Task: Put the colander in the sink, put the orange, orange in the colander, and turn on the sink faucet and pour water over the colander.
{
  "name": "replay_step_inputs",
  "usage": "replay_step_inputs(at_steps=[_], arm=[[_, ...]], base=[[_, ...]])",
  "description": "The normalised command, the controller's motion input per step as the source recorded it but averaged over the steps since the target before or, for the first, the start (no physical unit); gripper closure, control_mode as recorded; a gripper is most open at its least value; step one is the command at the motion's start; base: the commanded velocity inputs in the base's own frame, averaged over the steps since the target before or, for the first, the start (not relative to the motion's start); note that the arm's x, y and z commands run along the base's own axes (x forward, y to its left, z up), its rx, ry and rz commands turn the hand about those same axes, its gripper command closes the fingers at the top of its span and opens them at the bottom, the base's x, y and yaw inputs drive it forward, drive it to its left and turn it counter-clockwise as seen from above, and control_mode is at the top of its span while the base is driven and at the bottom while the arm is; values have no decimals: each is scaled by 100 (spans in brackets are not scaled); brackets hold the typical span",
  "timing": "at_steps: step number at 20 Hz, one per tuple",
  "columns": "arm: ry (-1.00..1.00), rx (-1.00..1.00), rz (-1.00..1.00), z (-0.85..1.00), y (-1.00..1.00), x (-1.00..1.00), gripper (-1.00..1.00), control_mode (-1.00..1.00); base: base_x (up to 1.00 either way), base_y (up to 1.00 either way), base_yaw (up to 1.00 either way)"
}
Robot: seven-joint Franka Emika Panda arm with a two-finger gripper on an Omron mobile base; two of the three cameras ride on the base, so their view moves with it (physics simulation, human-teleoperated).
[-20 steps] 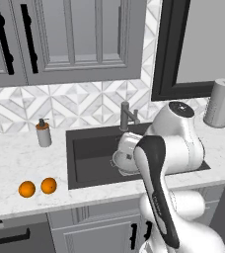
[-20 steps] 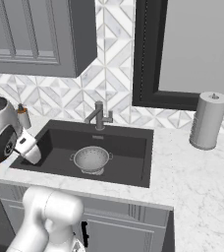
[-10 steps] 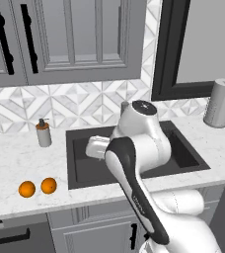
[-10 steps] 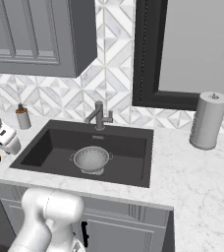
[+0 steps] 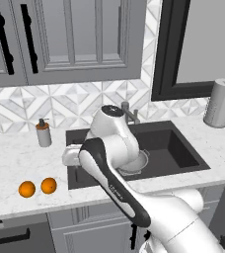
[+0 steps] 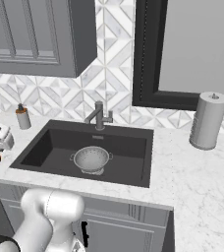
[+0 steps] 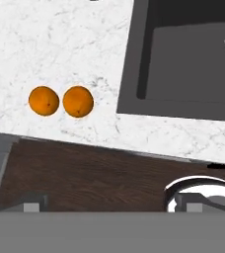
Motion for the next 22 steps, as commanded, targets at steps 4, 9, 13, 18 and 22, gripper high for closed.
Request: replay_step_inputs(at_steps=[4, 9, 13, 18, 22], arm=[[0, -9, 24, -49, 67, 5, -100, -100], [5, -3, 21, -27, 42, 16, -100, -100], [5, 0, 17, -21, 21, 31, -100, -100], [1, -3, 8, -34, 25, 21, -100, -100], [0, -15, 3, -44, 38, 18, -100, -100]], base=[[0, 0, 0], [0, 0, 0], [0, 0, 0], [0, 0, 0], [0, 0, 0]])
